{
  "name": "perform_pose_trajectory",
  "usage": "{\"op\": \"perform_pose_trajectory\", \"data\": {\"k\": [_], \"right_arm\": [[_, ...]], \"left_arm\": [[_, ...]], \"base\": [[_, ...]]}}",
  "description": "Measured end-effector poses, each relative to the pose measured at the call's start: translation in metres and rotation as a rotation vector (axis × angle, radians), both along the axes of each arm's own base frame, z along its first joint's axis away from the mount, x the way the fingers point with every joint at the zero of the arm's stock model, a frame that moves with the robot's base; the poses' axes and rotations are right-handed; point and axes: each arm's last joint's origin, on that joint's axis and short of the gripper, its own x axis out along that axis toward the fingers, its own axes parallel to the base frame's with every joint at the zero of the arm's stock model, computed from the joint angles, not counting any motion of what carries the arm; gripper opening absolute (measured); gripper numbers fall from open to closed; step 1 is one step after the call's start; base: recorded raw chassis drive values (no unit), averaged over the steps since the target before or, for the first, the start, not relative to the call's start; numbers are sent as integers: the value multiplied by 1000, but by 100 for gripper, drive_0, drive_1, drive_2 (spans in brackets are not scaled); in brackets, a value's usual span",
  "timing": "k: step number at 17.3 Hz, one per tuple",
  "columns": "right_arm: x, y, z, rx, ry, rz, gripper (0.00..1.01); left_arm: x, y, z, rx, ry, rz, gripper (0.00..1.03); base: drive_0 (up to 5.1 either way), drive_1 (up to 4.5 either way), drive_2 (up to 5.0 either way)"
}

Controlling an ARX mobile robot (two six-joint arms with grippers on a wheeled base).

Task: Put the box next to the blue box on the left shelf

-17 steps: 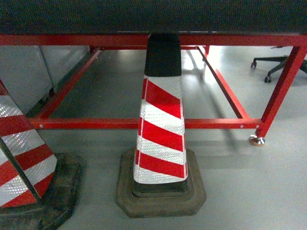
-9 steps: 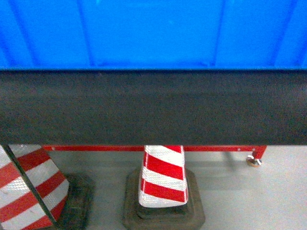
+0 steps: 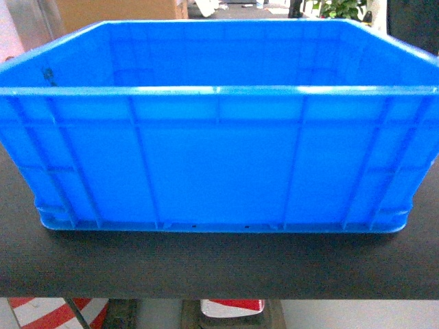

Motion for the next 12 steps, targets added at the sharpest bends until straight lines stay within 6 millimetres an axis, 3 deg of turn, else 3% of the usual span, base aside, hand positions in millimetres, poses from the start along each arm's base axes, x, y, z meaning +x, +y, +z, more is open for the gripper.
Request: {"op": "perform_pose_trajectory", "data": {"k": [12], "right_arm": [[0, 0, 0, 0, 2, 0, 98]], "left_arm": [[0, 0, 0, 0, -1, 0, 98]], "base": [[0, 0, 0]]}}
